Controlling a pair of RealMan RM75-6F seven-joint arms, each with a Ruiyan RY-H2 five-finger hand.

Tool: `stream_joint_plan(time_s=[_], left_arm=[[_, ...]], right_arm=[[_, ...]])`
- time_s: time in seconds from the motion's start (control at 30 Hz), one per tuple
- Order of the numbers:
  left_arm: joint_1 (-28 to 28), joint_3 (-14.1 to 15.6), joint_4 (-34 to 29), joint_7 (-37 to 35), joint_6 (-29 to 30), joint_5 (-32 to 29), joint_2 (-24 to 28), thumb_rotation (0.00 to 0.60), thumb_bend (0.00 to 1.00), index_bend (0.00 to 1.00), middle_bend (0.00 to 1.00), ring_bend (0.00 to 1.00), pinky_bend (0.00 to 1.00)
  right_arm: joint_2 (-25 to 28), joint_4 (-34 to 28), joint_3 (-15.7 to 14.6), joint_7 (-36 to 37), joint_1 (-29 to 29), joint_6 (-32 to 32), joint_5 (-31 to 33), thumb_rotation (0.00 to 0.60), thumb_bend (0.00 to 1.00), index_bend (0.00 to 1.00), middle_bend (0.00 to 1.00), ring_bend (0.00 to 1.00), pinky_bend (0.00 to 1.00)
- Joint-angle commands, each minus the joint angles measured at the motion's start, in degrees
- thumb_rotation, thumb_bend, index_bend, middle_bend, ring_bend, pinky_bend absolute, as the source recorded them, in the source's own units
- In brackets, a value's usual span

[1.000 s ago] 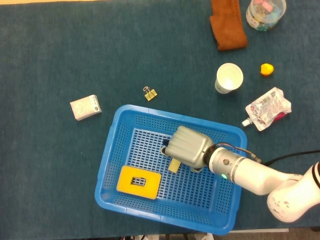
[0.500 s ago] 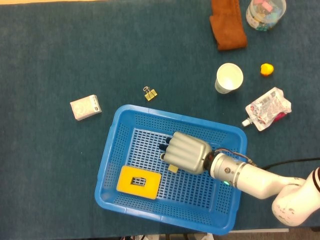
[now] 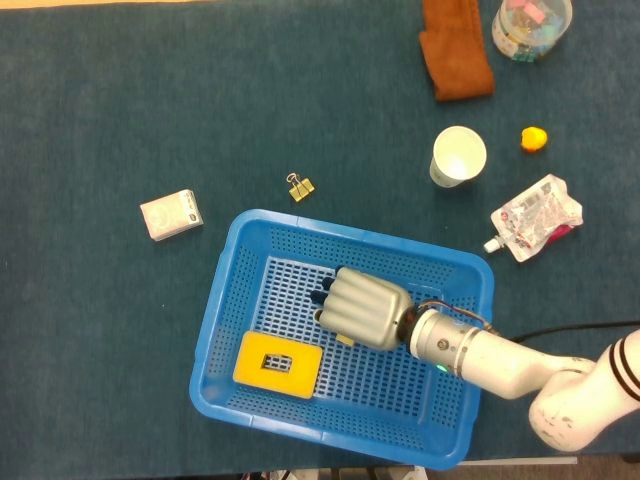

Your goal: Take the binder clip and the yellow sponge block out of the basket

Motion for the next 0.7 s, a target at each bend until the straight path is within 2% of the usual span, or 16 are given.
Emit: stream_joint_plan(time_s=[0.03,0.7], left_arm=[[0.07,0.01,0.02,-0.11,0.09,-0.02,0.04,0.600,0.17,0.28,0.20,0.13,0.12],[0.28,0.10,0.72,-1.55,-0.07,-0.08,0.30,0.600,0.17,0.28,0.20,0.13,0.12]], right_arm=[[-0.66,0.72,0.35,-0.78,-0.24,-0.31,-0.14,0.600,0.11,0.44,0.33,0.35,0.50],[-2.99,2.40,1.31,-6.32,-1.15,-0.78,1.31,0.600,0.15,0.45,0.33,0.35,0.50]])
